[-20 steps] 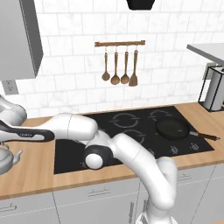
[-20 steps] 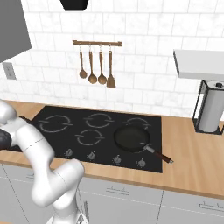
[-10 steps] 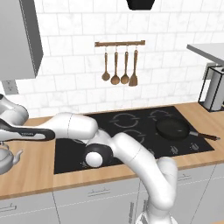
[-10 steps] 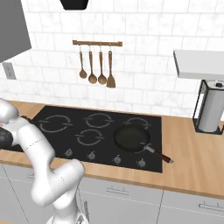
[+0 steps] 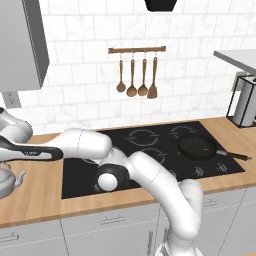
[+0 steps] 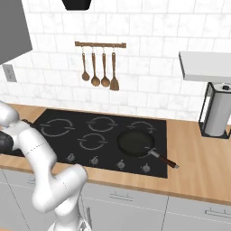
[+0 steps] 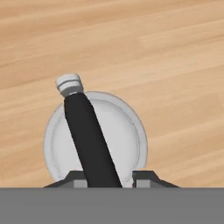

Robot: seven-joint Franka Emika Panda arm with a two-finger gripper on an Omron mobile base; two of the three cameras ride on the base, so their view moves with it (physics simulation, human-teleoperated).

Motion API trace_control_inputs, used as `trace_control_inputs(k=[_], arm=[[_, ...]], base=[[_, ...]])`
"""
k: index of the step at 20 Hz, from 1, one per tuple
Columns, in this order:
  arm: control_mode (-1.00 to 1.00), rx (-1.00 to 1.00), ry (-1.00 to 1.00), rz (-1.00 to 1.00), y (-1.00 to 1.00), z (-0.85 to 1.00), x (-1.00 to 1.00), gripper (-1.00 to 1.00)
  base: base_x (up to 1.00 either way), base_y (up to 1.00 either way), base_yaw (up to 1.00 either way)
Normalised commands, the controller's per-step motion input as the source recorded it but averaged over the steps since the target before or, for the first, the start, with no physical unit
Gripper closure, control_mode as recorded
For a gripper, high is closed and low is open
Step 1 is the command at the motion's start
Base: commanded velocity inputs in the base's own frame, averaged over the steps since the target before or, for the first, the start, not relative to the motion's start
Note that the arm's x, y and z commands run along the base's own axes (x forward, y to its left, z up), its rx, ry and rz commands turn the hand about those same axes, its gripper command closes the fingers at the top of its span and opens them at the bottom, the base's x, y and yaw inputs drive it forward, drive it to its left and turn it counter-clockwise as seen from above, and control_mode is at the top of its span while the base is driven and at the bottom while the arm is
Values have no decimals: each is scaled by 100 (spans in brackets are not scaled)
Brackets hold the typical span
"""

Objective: Pick the kettle from the counter and place it on a stove burner. Then turn the burner on.

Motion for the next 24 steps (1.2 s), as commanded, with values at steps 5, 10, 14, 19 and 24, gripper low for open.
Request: trace_control_inputs(k=[5, 10, 14, 19, 24], arm=[[-100, 0, -5, 0, -6, 0, -33, 100], [-100, 0, -9, 3, -38, 16, -66, 100], [-100, 0, -4, 6, -54, 15, -64, 100], [-100, 0, -3, 9, -59, 2, -53, 100], [-100, 0, -6, 10, -70, 5, -41, 100]], base=[[0, 0, 0], [0, 0, 0], [0, 0, 0], [0, 0, 0], [0, 0, 0]])
